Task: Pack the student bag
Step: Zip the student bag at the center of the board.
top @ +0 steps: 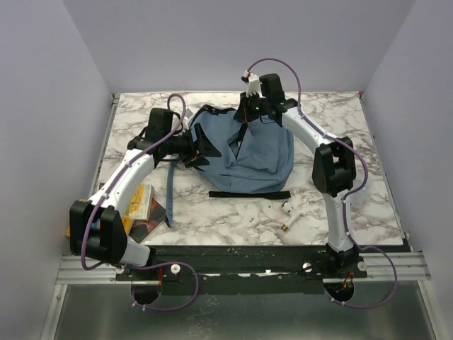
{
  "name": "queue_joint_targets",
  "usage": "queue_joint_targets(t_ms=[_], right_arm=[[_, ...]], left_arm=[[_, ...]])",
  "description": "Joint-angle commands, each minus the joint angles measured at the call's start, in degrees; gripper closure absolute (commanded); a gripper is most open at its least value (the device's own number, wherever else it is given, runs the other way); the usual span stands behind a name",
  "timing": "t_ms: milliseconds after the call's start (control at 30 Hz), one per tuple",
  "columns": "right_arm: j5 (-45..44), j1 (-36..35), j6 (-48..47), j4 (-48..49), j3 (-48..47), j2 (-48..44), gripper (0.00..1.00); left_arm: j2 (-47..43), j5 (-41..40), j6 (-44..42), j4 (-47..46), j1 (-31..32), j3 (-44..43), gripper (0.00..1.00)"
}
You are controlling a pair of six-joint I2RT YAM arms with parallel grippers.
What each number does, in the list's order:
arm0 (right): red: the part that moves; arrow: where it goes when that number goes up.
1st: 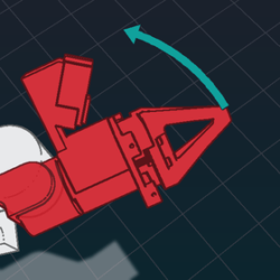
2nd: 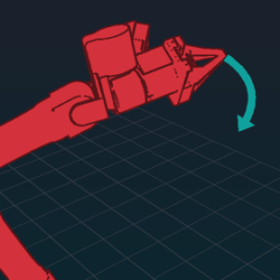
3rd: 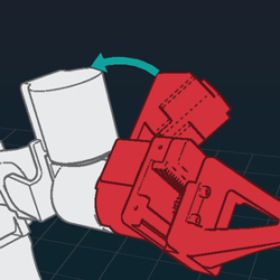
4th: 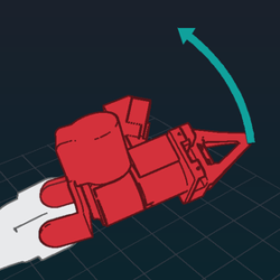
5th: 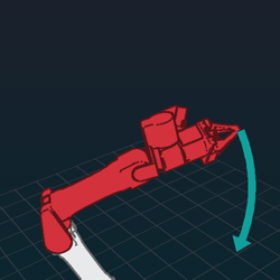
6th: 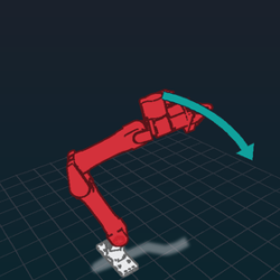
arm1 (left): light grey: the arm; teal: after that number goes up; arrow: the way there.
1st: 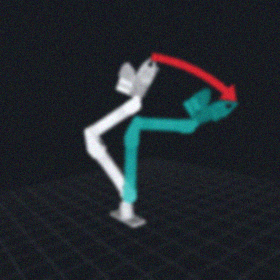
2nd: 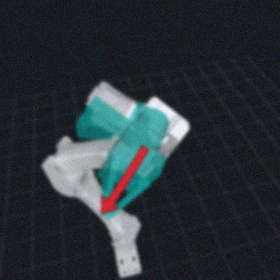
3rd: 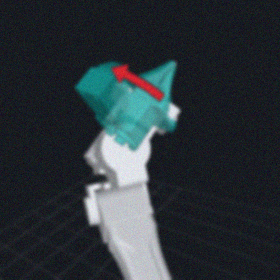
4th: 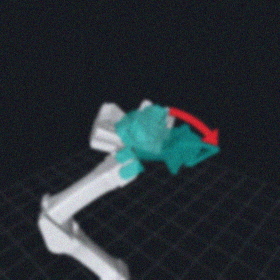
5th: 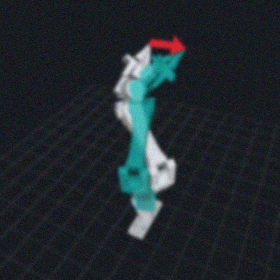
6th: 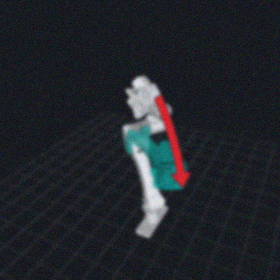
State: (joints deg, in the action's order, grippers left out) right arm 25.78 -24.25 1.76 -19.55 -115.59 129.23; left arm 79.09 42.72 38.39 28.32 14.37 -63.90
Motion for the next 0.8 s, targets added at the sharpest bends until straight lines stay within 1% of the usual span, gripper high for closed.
queue_joint_targets(t_ms=[0,67,133,267,367,433,667,767], right_arm=[[6.8,0.7,13.8,8.5,7.2,-7.7,0.99],[8.6,1.1,18.5,11.3,10.1,-9.0,0.99],[9.8,1.8,22.7,13.3,12.2,-9.8,0.99],[17.3,4.6,32.0,25.3,19.9,-11.8,0.99],[19.8,6.7,35.1,30.0,23.4,-12.4,0.99],[22.0,7.6,36.8,33.3,24.5,-12.2,1.0],[25.5,8.1,37.5,37.9,25.1,-11.6,0.99],[26.4,8.1,37.8,39.3,24.7,-11.4,0.99]], left_arm=[[6.9,0.0,3.5,-4.5,0.4,-6.7,0.36],[10.5,-0.1,5.5,-6.1,0.4,-9.5,0.43],[14.4,0.7,7.1,-7.5,0.4,-12.7,0.48],[22.3,0.8,10.0,-8.6,0.4,-19.9,0.54],[26.8,0.3,12.5,-9.0,0.4,-24.8,0.54],[29.7,-0.5,13.7,-9.1,0.4,-28.0,0.52],[39.0,-6.0,19.9,-6.1,0.9,-37.2,0.38],[42.9,-7.4,22.3,-4.8,1.6,-40.7,0.35]])
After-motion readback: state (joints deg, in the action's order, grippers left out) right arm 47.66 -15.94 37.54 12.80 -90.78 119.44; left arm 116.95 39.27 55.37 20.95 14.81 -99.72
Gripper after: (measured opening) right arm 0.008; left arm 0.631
